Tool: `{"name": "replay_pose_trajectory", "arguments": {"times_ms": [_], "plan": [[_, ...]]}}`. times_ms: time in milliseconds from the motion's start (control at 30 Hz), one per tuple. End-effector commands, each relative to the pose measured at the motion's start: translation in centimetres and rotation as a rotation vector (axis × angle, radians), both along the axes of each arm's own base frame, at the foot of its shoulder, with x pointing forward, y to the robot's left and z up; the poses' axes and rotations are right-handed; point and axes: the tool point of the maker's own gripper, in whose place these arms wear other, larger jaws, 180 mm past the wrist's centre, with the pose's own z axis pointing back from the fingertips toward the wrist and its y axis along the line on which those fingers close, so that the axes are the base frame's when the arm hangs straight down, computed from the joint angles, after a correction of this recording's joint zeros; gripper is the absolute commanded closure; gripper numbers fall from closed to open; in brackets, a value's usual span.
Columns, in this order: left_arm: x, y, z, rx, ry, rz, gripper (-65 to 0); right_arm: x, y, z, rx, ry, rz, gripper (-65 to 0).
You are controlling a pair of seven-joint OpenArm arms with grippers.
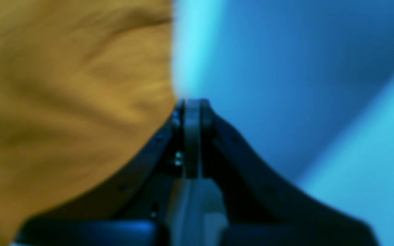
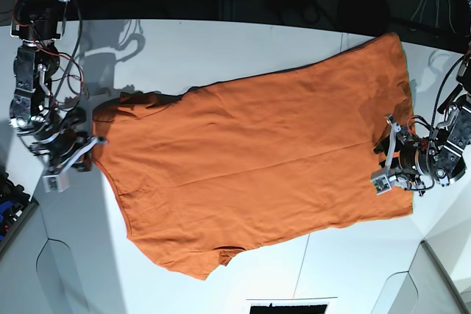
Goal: Layout the t-shirt on the table in an organized manner, then fold the t-shirt properly
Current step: 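Pull the shirt corners apart with both grippers to flatten it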
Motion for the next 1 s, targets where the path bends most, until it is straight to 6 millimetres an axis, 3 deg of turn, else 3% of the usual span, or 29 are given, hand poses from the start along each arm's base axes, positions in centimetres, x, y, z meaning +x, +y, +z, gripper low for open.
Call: {"name": "replay_pose_trajectory", "arguments": {"times_ms": [0,100,200,300,400,600,867,967], "plan": [[1.5,0.4,2.1,-0.013,-0.049,0.012,-26.0,1.2,-1.7,2.9,-0.012,-0.072,-0.039,-5.5],[1.3,-0.4,2.3,-0.046,-0.027,0.029,-26.0,0.6,-3.7,4.6,0.013,-0.078,-0.090,-10.0],[1.0,-1.1,2.4,-0.081,-0.012,0.040,-26.0,-0.6,-3.3,4.6,0.110,-0.057,-0.032,-18.3],[1.0,-1.6,2.4,-0.113,-0.009,0.047,-26.0,-2.9,-1.8,2.7,0.173,0.016,0.039,-26.7],[1.0,-1.9,2.4,-0.124,-0.007,0.049,-26.0,-5.5,-0.9,0.5,0.224,0.069,0.059,-30.4],[1.0,-2.0,2.5,-0.135,-0.006,0.052,-26.0,-8.9,0.9,-2.3,0.313,0.131,0.060,-30.6],[1.0,-2.3,2.5,-0.155,-0.004,0.057,-26.0,-8.8,7.0,-3.7,0.418,0.122,0.104,-30.2],[1.0,-2.4,2.5,-0.156,-0.003,0.056,-26.0,-8.7,8.5,-3.9,0.426,0.117,0.121,-20.1]]}}
